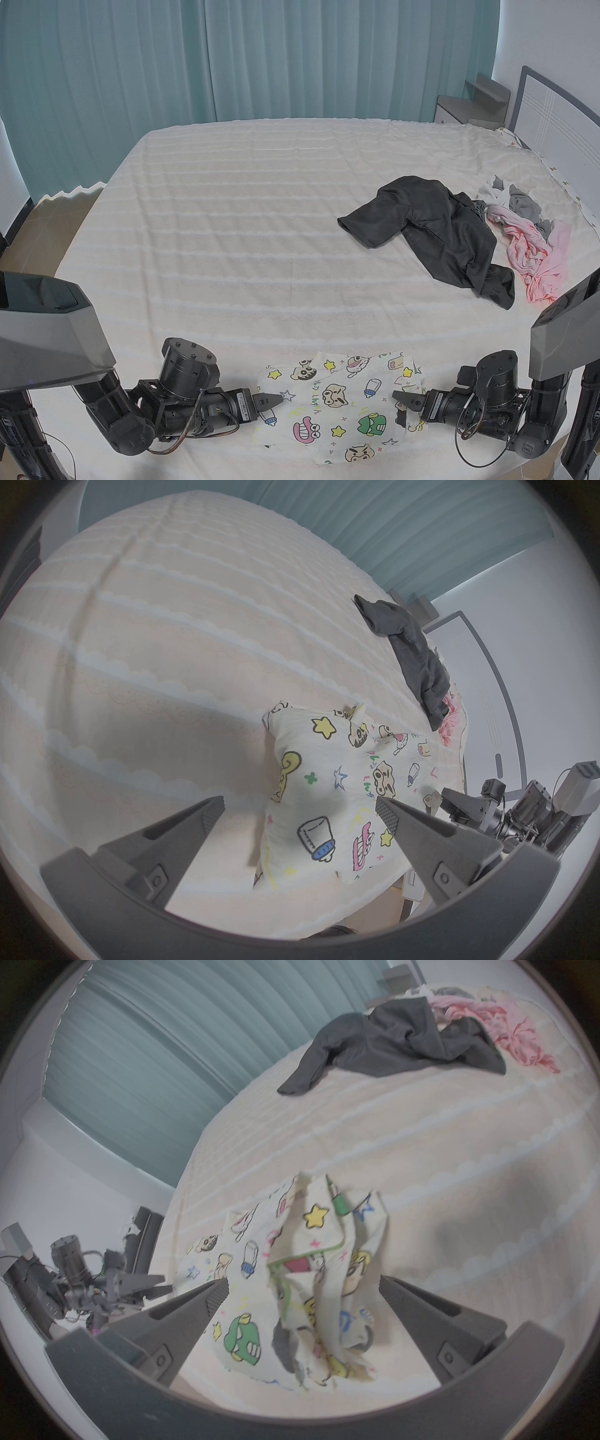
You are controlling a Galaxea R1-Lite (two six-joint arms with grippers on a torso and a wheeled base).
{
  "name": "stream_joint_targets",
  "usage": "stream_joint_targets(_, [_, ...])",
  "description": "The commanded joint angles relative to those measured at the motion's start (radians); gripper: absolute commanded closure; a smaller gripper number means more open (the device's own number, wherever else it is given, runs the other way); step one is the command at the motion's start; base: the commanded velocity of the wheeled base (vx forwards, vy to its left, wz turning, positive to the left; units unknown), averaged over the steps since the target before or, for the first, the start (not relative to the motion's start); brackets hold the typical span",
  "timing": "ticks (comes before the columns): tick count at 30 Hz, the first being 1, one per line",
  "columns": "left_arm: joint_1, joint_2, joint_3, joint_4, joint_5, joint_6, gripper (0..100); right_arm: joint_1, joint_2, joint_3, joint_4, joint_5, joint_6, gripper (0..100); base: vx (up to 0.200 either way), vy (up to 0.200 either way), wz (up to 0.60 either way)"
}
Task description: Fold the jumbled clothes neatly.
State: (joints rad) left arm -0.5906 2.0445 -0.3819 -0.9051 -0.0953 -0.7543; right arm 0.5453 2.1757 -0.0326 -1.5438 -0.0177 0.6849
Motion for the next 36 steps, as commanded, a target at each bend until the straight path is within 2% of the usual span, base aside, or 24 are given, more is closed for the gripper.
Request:
stream_joint_targets(1, [0.002, -0.024, 0.06, -0.046, 0.017, -0.004, 0, -0.004, -0.016, 0.031, -0.022, -0.053, -0.002, 0, -0.2, 0.0, 0.0])
stream_joint_targets(7, [0.012, -0.053, 0.135, -0.149, 0.019, -0.039, 0, 0.004, -0.134, 0.029, -0.022, -0.058, -0.015, 0, -0.067, 0.0, 0.0])
stream_joint_targets(10, [0.046, -0.086, 0.184, -0.209, 0.017, -0.069, 0, 0.027, -0.179, 0.023, -0.021, -0.054, -0.019, 0, 0.0, 0.0, 0.0])
stream_joint_targets(16, [0.106, -0.115, 0.261, -0.33, 0.011, -0.146, 0, 0.108, -0.152, -0.05, -0.004, -0.047, -0.019, 0, 0.0, 0.0, 0.0])
stream_joint_targets(18, [0.14, -0.119, 0.313, -0.419, 0.003, -0.188, 0, 0.154, -0.116, -0.121, 0.025, -0.045, -0.021, 0, 0.0, 0.0, 0.0])
stream_joint_targets(22, [0.175, -0.109, 0.364, -0.518, 0.0, -0.195, 0, 0.189, -0.056, -0.247, 0.142, -0.008, -0.019, 0, 0.0, 0.0, 0.0])
stream_joint_targets(27, [0.175, -0.106, 0.374, -0.531, 0.002, -0.198, 0, 0.18, 0.035, -0.352, 0.226, 0.03, -0.018, 0, 0.0, 0.0, 0.0])
stream_joint_targets(36, [0.183, -0.11, 0.374, -0.532, 0.005, -0.209, 0, 0.182, 0.087, -0.25, 0.215, 0.038, -0.005, 0, 0.0, 0.0, 0.0])
